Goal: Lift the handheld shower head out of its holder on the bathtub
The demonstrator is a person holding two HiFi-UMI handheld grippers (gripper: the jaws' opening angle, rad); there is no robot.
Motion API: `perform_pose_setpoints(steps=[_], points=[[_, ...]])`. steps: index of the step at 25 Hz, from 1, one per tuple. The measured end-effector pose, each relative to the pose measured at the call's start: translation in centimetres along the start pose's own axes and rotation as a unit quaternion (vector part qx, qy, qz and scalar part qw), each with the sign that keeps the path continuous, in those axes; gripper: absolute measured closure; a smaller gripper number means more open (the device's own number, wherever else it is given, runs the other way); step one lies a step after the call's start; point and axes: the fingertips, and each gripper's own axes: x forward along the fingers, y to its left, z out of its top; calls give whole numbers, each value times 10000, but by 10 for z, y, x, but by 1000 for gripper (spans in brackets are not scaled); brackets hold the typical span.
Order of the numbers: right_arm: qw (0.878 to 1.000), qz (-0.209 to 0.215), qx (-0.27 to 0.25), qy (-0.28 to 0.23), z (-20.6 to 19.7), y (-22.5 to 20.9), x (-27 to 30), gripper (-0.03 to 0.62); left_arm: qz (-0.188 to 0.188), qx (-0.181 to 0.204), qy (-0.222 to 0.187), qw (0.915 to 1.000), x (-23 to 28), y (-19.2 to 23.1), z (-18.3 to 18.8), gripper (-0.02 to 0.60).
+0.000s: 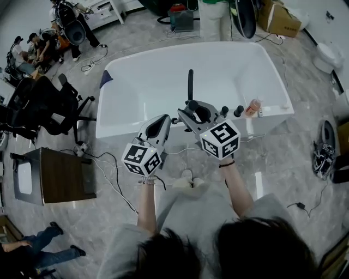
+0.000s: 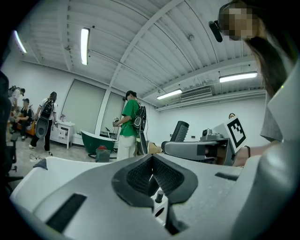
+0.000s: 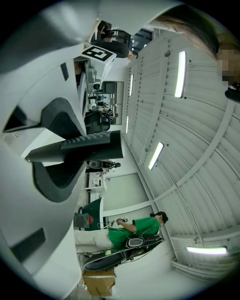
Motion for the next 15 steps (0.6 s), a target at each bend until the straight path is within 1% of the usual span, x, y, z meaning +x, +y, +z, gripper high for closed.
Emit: perform_pose_setpoints(steps=[7,15], points=[[9999,24,-55,-141,8,9,-17,457,15,106,-50,9999,-9,-15,1,577],[9995,18,-144,-282,10,15,-25,457,78,169,-93,9998,-15,-22,0,577]])
